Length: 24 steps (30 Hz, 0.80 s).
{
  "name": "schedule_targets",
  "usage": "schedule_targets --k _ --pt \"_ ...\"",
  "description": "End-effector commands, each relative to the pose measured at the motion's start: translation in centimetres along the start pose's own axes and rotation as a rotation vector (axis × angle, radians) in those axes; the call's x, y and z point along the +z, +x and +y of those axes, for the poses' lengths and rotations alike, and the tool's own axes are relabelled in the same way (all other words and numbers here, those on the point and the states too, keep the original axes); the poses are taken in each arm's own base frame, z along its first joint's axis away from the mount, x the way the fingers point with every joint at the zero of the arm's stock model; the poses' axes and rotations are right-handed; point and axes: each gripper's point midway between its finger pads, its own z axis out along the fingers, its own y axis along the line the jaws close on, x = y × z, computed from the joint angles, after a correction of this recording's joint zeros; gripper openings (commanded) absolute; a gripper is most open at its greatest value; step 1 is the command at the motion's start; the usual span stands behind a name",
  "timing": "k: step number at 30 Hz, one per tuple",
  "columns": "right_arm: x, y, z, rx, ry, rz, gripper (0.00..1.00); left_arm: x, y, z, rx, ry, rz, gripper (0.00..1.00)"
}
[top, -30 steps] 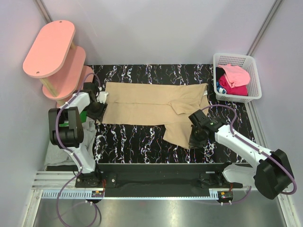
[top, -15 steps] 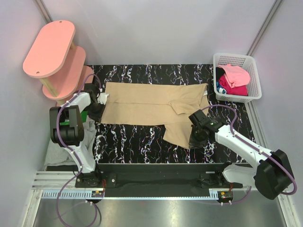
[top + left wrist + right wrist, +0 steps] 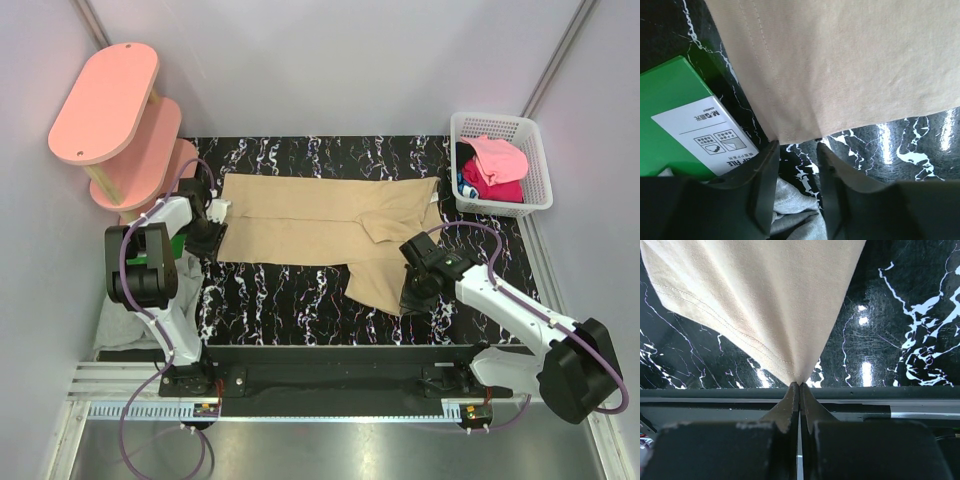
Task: Fold and stack the t-shirts
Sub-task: Fold the tshirt
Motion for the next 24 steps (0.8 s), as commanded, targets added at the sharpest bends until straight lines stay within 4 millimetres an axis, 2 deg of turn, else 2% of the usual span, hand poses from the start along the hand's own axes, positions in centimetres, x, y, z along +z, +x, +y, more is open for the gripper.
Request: schedule_targets --k 1,16,24 --pt "-0.9 -0.4 0.3 -0.005 -0.005 -0.029 0.00 -1.9 -1.1 0.6 0.016 -0.042 -0.061 0.46" --pt "-0.9 -0.1 0.2 0.001 -0.014 -0.024 0.00 -0.3 -1.8 1.1 -0.003 -0.040 -0.036 0.45" --pt "-0.9 -0.2 0.3 0.004 -0.017 -0.027 0.00 0.3 -2.7 1.0 -0.022 -0.018 -0.041 0.38"
